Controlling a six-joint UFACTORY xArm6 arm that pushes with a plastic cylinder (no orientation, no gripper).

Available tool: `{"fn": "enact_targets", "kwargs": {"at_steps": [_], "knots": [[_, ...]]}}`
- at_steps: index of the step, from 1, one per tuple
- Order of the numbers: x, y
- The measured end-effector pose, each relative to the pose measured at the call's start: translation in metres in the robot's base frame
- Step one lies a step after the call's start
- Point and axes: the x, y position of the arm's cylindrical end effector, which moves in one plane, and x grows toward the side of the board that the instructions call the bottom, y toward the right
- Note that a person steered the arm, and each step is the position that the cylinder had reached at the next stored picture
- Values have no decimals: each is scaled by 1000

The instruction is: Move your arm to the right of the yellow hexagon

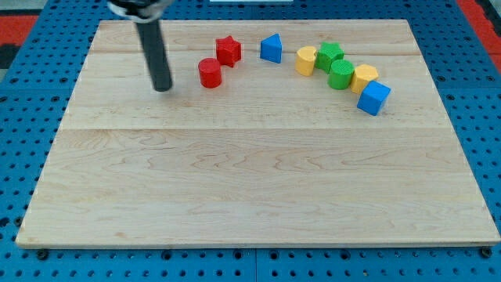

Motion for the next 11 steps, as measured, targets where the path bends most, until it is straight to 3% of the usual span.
{"fn": "enact_targets", "kwargs": {"at_steps": [2,4,6,10,11], "knots": [[-3,92],[55,100],[120,243],[132,298],[164,393]]}}
